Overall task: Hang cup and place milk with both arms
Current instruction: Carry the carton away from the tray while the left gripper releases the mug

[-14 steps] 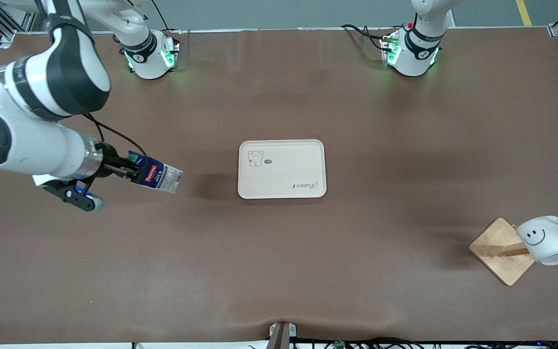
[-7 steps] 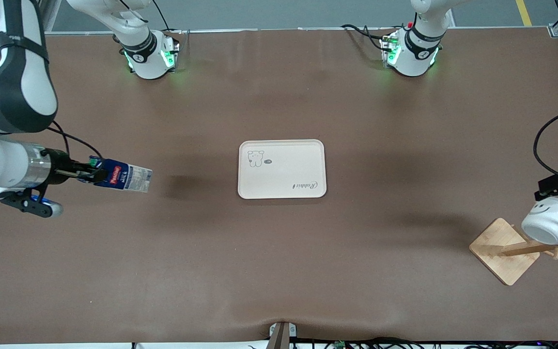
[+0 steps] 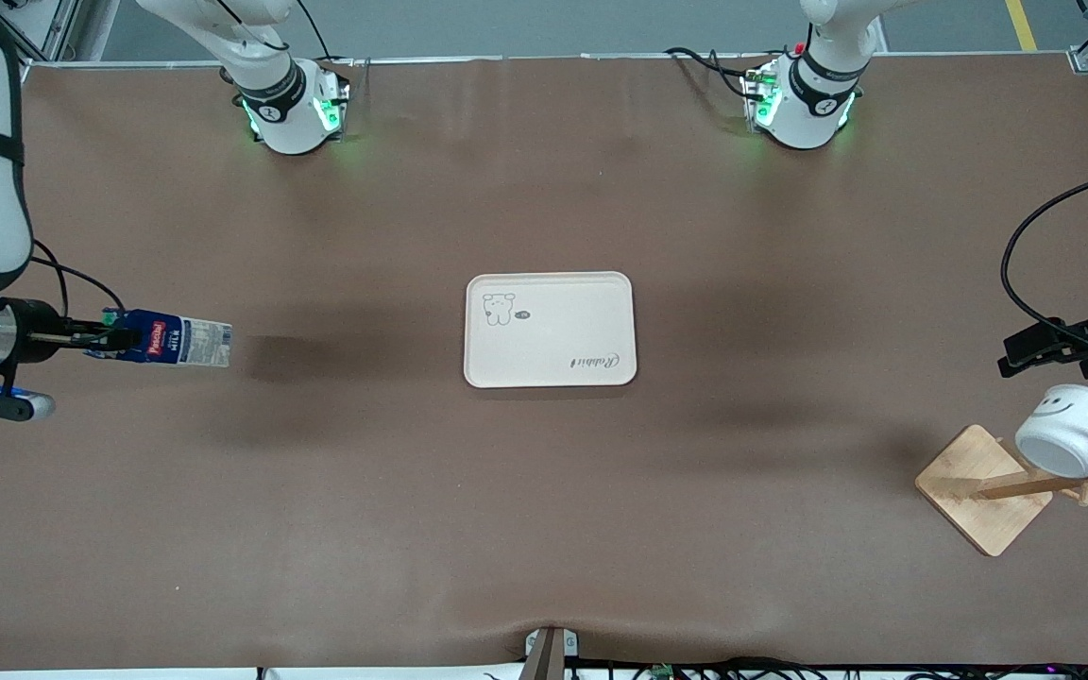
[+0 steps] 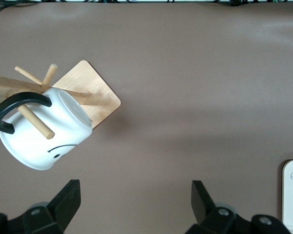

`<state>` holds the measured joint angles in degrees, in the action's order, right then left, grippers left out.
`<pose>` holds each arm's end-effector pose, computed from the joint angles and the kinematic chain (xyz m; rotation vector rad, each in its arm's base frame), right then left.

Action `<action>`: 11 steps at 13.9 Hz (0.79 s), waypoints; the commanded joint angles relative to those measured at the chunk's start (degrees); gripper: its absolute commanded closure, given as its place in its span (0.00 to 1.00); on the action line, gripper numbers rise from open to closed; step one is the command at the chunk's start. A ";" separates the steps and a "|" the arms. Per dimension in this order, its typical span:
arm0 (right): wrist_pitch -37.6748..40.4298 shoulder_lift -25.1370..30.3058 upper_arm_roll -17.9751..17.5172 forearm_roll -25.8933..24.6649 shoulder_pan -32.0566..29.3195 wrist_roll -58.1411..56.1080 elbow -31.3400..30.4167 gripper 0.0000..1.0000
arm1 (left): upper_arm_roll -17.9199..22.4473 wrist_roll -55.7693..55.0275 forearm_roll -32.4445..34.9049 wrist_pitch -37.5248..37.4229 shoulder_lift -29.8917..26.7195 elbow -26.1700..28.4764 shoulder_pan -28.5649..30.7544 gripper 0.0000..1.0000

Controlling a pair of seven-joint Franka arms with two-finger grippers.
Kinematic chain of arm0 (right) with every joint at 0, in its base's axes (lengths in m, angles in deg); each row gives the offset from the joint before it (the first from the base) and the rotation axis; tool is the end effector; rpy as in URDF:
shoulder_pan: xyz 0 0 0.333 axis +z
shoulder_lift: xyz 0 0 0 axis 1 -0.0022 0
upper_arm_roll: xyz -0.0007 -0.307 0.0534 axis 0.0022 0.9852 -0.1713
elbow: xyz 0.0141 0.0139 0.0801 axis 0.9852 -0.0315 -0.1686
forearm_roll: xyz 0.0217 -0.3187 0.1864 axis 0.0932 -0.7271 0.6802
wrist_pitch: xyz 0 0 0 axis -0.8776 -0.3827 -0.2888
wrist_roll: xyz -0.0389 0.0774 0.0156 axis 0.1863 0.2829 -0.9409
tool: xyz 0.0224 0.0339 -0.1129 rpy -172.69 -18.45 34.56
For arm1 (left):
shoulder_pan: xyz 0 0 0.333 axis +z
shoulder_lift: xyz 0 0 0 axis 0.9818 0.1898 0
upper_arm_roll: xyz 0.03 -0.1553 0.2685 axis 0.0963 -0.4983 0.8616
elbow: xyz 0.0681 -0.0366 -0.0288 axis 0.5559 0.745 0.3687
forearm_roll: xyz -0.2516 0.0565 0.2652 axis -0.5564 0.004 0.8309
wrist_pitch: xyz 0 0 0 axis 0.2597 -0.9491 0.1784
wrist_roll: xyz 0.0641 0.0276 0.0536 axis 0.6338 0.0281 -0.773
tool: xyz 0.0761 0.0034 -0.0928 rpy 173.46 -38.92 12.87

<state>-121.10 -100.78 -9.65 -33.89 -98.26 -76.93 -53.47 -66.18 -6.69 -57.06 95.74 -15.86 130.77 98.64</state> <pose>0.5898 -0.0831 0.4210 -3.0142 0.3006 0.5493 0.6209 0.0301 0.5489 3.1088 -0.0348 0.1548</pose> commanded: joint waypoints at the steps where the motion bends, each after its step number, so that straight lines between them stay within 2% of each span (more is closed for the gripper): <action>1: -4.62 7.09 -1.08 -4.88 -0.49 0.09 -11.38 1.00 | -0.27 -0.31 -0.15 -3.21 -1.99 -0.01 0.37 0.00; 4: -19.01 14.04 -1.08 -5.78 -0.83 1.49 -27.89 1.00 | -0.36 -0.74 -0.94 -6.55 -4.09 -0.09 0.46 0.00; 5: -22.28 14.92 -1.08 -5.78 -1.19 1.58 -31.25 1.00 | -0.36 -0.75 -0.86 -7.69 -4.97 -0.09 0.46 0.00; 9: -23.10 15.19 -1.08 -5.78 -1.19 3.16 -33.39 1.00 | -2.03 -2.58 -0.25 -11.04 -8.48 0.17 0.46 0.00; 10: -23.19 15.20 -1.08 -5.78 -1.19 3.95 -33.66 0.97 | -2.55 -3.37 -0.24 -11.30 -8.93 0.26 0.46 0.00; 11: -23.28 15.11 -1.17 -5.78 -1.19 3.96 -33.92 0.90 | -2.47 -3.30 -0.24 -11.31 -9.72 0.52 -0.33 0.00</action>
<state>-143.52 -87.71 -9.93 -38.51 -98.50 -74.63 -85.13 -67.94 -8.79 -57.08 85.27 -23.47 130.40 98.59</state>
